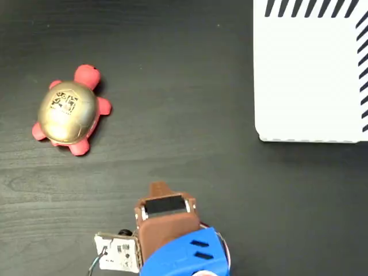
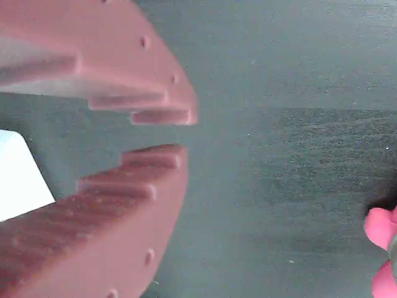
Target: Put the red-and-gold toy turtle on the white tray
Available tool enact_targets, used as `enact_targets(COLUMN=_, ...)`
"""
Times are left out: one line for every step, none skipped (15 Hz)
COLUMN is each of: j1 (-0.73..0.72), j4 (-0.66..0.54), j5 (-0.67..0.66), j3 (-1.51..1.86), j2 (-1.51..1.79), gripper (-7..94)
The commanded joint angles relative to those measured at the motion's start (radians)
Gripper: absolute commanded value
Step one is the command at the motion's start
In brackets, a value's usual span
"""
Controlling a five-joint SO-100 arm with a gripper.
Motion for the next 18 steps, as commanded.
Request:
enact_targets(j1=-0.012, j4=0.005, j5=0.005, j3=-0.012, j2=0.008, gripper=0)
enact_targets(j1=-0.029, j4=0.006, j5=-0.012, j3=-0.012, j2=0.008, gripper=0)
enact_targets(j1=-0.044, j4=0.006, j5=-0.026, j3=-0.012, j2=0.008, gripper=0)
enact_targets(j1=-0.057, j4=0.002, j5=-0.037, j3=-0.012, j2=0.0, gripper=0)
enact_targets(j1=-0.066, j4=-0.015, j5=-0.04, j3=-0.014, j2=-0.043, gripper=0)
enact_targets(j1=-0.075, j4=-0.044, j5=-0.04, j3=-0.026, j2=-0.11, gripper=0)
enact_targets(j1=-0.087, j4=-0.084, j5=-0.052, j3=-0.041, j2=-0.193, gripper=0)
enact_targets(j1=-0.107, j4=-0.121, j5=-0.084, j3=-0.058, j2=-0.267, gripper=0)
enact_targets(j1=-0.115, j4=-0.156, j5=-0.12, j3=-0.094, j2=-0.347, gripper=0)
enact_targets(j1=-0.106, j4=-0.19, j5=-0.16, j3=-0.152, j2=-0.443, gripper=0)
enact_targets(j1=-0.089, j4=-0.222, j5=-0.225, j3=-0.229, j2=-0.557, gripper=0)
enact_targets(j1=-0.075, j4=-0.25, j5=-0.285, j3=-0.322, j2=-0.673, gripper=0)
enact_targets(j1=-0.069, j4=-0.261, j5=-0.331, j3=-0.43, j2=-0.788, gripper=0)
enact_targets(j1=-0.072, j4=-0.241, j5=-0.371, j3=-0.548, j2=-0.896, gripper=0)
enact_targets(j1=-0.083, j4=-0.199, j5=-0.411, j3=-0.673, j2=-0.994, gripper=0)
enact_targets(j1=-0.103, j4=-0.158, j5=-0.439, j3=-0.788, j2=-1.081, gripper=0)
enact_targets(j1=-0.126, j4=-0.104, j5=-0.474, j3=-0.91, j2=-1.175, gripper=0)
enact_targets(j1=-0.144, j4=-0.057, j5=-0.511, j3=-1.035, j2=-1.269, gripper=0)
